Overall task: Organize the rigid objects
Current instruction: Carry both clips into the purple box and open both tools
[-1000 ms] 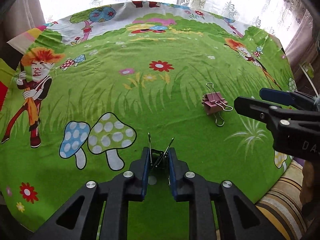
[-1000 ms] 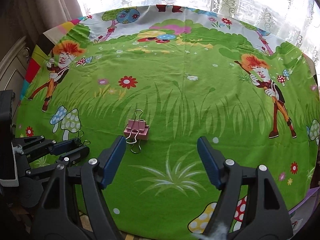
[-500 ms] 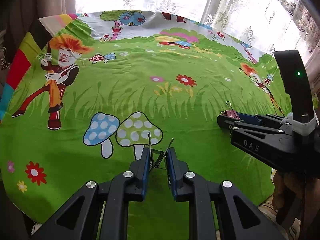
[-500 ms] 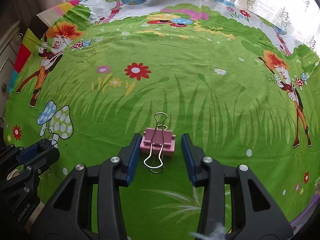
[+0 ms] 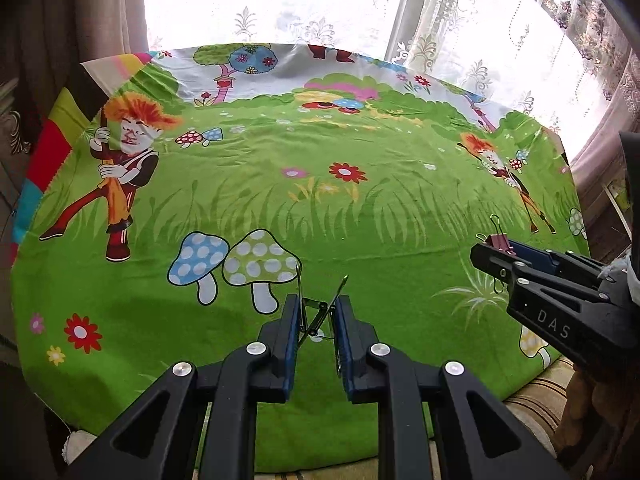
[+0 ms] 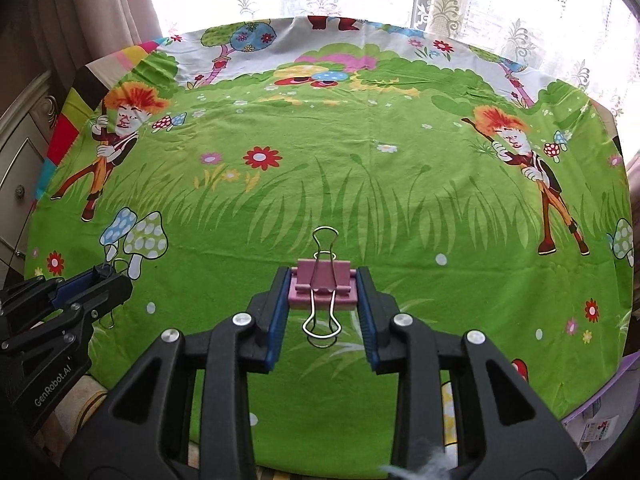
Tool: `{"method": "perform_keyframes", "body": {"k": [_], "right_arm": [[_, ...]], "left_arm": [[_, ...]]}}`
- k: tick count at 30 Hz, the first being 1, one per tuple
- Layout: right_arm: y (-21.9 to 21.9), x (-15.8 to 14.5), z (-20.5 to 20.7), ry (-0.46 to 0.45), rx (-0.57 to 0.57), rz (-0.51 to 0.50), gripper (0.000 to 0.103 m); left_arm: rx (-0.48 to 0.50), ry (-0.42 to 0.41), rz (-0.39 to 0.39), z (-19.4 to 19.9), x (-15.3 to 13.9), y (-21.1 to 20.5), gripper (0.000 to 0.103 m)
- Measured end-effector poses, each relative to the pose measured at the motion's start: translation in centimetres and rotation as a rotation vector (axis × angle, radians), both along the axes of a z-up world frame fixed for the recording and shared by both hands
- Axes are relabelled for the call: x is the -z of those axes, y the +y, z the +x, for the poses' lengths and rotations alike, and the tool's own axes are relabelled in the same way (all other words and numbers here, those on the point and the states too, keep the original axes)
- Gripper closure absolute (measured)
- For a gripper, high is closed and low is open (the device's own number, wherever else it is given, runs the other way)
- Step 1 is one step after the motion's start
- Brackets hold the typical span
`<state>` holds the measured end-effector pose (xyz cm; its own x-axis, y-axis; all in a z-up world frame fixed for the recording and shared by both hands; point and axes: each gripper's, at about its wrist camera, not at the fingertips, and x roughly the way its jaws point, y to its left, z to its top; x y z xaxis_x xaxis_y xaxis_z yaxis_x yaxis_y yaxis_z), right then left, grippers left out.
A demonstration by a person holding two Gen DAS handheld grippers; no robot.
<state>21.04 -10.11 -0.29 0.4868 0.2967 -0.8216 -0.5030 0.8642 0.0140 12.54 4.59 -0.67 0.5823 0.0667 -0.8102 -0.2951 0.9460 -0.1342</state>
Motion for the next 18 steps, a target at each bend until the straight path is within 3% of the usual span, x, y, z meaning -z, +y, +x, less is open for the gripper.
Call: {"method": "perform_keyframes", "body": {"k": [10, 18], "right_arm": [[-3.6, -3.5, -4.5, -0.118, 0.033, 0.032, 0.067], [-6.2, -5.3, -7.5, -0.157, 0.056, 0.061, 0.067]], "left_arm": [[0.013, -0.061, 0.059, -2.6, -2.9, -3.2, 0.084], [0.059, -0.11, 0.105, -4.3, -4.9, -6.2, 0.084]]}}
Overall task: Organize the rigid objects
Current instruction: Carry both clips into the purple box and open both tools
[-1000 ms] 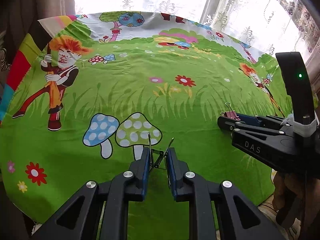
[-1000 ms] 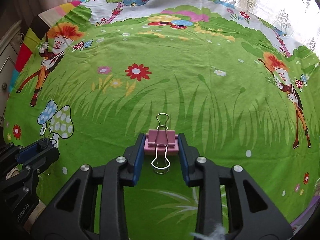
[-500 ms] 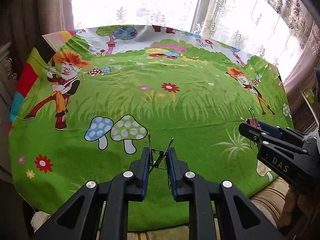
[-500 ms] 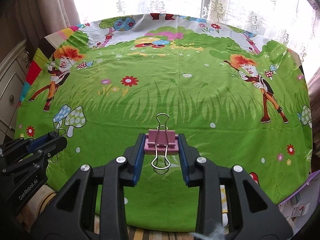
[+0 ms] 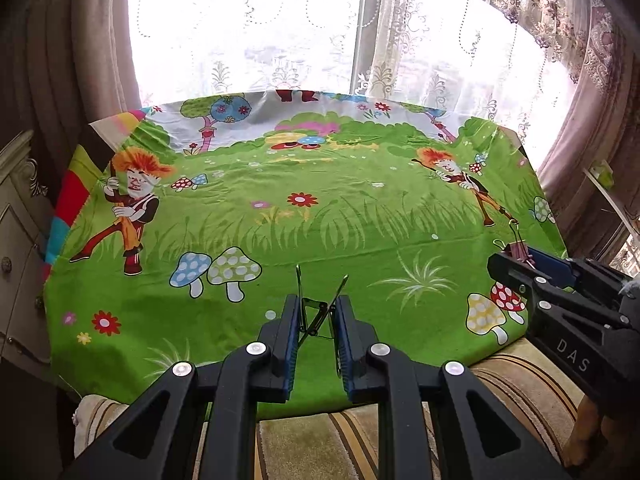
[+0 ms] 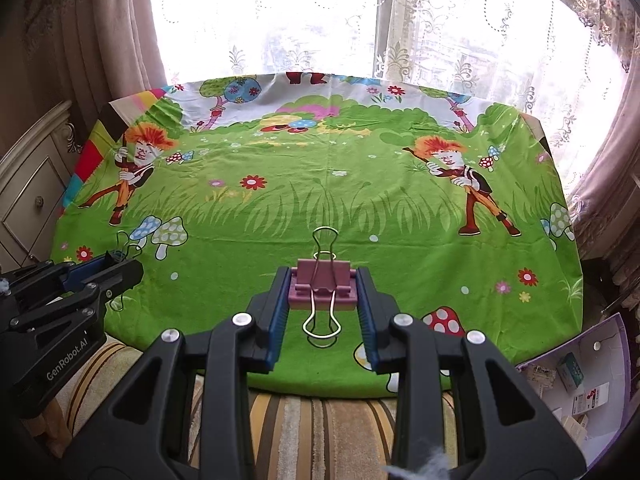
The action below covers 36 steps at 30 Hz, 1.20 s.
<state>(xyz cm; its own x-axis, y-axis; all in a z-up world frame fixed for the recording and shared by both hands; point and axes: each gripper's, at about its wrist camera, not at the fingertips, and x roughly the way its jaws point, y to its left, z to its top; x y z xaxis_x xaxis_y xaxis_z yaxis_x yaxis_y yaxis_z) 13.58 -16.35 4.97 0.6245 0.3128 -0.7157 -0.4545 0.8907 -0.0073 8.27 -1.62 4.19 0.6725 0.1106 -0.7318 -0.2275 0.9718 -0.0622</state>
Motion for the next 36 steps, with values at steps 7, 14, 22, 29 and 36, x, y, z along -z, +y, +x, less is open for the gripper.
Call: {"method": "perform_keyframes", "body": {"k": [7, 14, 22, 29, 36], "right_arm": [[-2.5, -0.9, -1.8, -0.008, 0.016, 0.023, 0.067], [-5.0, -1.6, -3.1, -0.011, 0.036, 0.035, 0.067], [-8.2, -2.0, -4.4, -0.015, 0.064, 0.038, 0.067], [-11.3, -2.1, -5.1, -0.011, 0.101, 0.046, 0.067], [-13.9, -2.2, -5.8, -0.013, 0.134, 0.046, 0.067]], "left_arm": [[0.039, -0.018, 0.014, -0.8, -0.9, -2.1, 0.084], [0.088, -0.039, 0.037, -1.6, -1.9, -4.6, 0.084], [0.158, -0.055, 0.055, -2.2, -2.8, -7.8, 0.084], [0.224, -0.05, 0.038, -2.3, -3.1, -10.3, 0.084], [0.302, -0.035, 0.071, -2.2, -3.0, -13.4, 0.084]]}}
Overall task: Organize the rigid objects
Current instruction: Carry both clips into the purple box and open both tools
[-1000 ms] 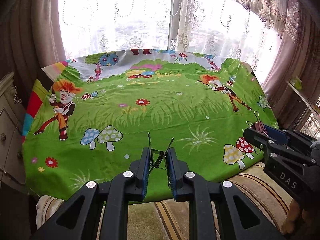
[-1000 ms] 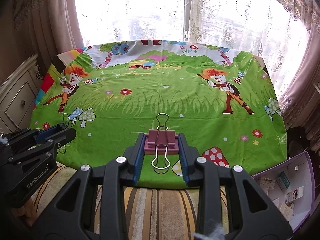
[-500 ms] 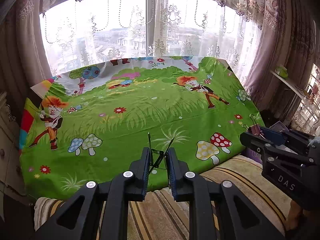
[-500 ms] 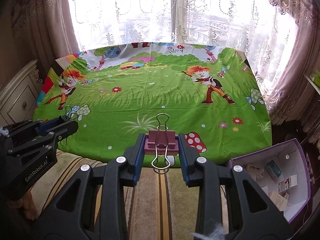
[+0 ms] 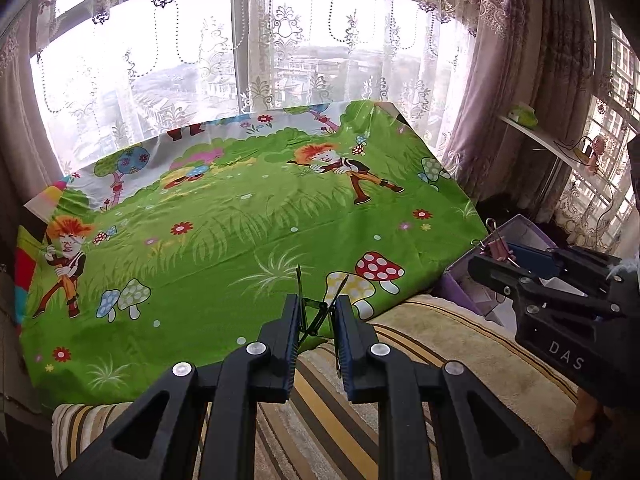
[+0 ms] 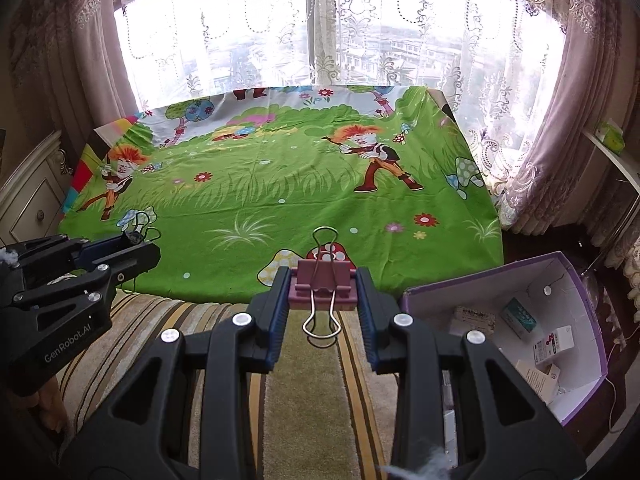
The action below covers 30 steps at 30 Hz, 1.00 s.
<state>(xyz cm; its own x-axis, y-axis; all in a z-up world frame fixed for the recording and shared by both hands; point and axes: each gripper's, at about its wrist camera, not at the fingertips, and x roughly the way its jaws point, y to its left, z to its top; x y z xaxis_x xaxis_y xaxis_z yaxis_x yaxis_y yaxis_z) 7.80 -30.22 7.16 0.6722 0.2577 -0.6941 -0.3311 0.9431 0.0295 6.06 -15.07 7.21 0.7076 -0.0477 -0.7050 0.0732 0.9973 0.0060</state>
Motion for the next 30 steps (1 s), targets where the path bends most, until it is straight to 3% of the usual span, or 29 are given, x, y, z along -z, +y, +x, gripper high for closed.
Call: {"method": "perform_keyframes", "body": {"k": [10, 14, 19, 30], "right_arm": [[-4.6, 0.8, -0.7, 0.017, 0.074, -0.003, 0.067], [-6.8, 0.9, -1.0, 0.019, 0.116, -0.006, 0.067], [-9.9, 0.9, -1.6, 0.01, 0.181, -0.016, 0.067], [-17.2, 2.1, -2.5, 0.04, 0.339, -0.04, 0.067]], "left_arm": [[0.11, 0.018, 0.045, 0.4, -0.5, -4.5, 0.084], [0.173, 0.051, 0.021, 1.0, -0.4, -6.7, 0.084], [0.249, 0.11, -0.033, 1.8, 0.2, -9.7, 0.084], [0.364, 0.273, -0.248, 3.8, 2.5, -15.9, 0.084]]}}
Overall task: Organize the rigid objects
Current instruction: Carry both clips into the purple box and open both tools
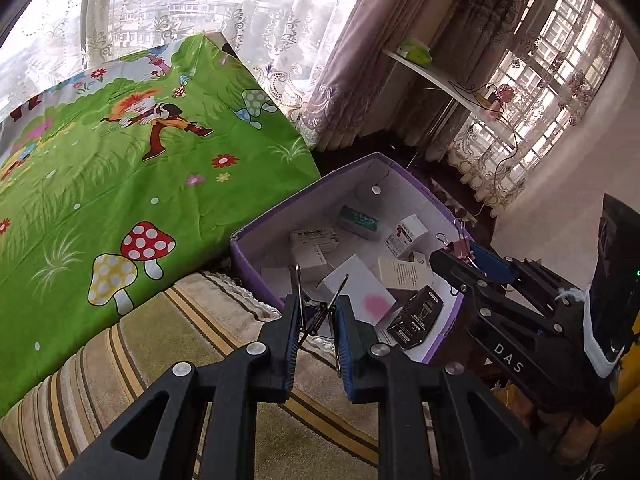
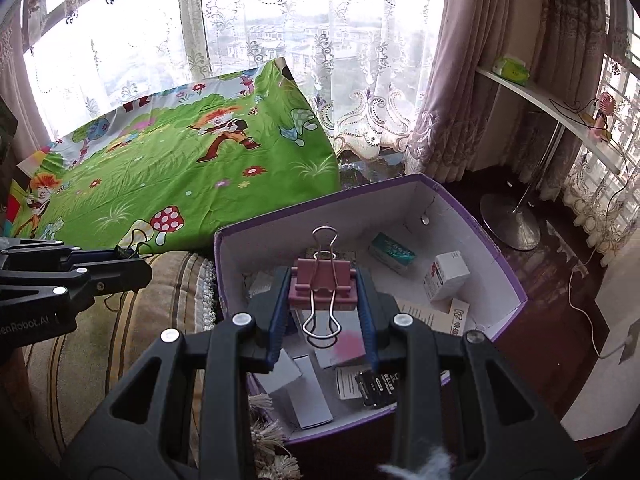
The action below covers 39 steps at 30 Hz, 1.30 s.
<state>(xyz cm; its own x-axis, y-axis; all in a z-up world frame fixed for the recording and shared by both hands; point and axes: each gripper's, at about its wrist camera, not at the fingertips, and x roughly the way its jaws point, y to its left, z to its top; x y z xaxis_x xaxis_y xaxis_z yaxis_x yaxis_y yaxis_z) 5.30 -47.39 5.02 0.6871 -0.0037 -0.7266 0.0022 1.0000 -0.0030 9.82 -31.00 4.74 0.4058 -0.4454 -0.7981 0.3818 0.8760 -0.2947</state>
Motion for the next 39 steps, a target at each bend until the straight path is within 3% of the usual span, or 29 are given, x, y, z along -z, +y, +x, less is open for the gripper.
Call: {"method": "perform_keyframes", "body": {"k": [4, 6, 8, 10, 11, 13, 18, 23, 27, 39], "right_arm": [[-1.6, 0.1, 0.0, 0.0, 0.048, -0.011, 0.067], [-2.2, -0.1, -0.1, -0.003, 0.057, -0.002, 0.064], [-2.4, -0.1, -0.2, -0.002, 0.056, -0.004, 0.041], [-2.4, -0.3, -0.8, -0.016, 0.051, -0.007, 0.029], [-2.3, -0.4, -1.1, -0.02, 0.049, -0.009, 0.028], [-2.2, -0.6, -1.6, -0.021, 0.043, -0.012, 0.027], [-2.4, -1.2, -3.5, -0.022, 0.048, -0.031, 0.024], [-3.0, -1.2, -4.4, -0.02, 0.061, -0.035, 0.022], [-3.5, -0.7, -4.3, -0.004, 0.074, -0.03, 0.022], [-3.7, 0.3, -4.1, 0.023, 0.083, -0.024, 0.022]], "left_arm": [[0.01, 0.065, -0.079, 0.8, 1.0, -1.6, 0.079], [0.005, 0.104, -0.102, 1.0, 1.6, -2.0, 0.058], [-0.004, 0.128, -0.112, 0.9, 2.2, -2.0, 0.047], [-0.019, 0.185, -0.14, 0.4, 2.8, -1.4, 0.046], [-0.025, 0.217, -0.163, 0.0, 3.1, -1.1, 0.045], [-0.032, 0.192, -0.167, -1.4, 2.9, -0.7, 0.045], [-0.017, 0.14, -0.143, -3.0, 2.1, -1.2, 0.024], [0.023, 0.1, -0.061, -3.4, 2.2, -2.8, 0.014], [0.034, 0.096, -0.076, -3.2, 2.3, -2.9, 0.004], [0.025, 0.091, -0.068, -3.0, 2.5, -2.8, 0.004]]}}
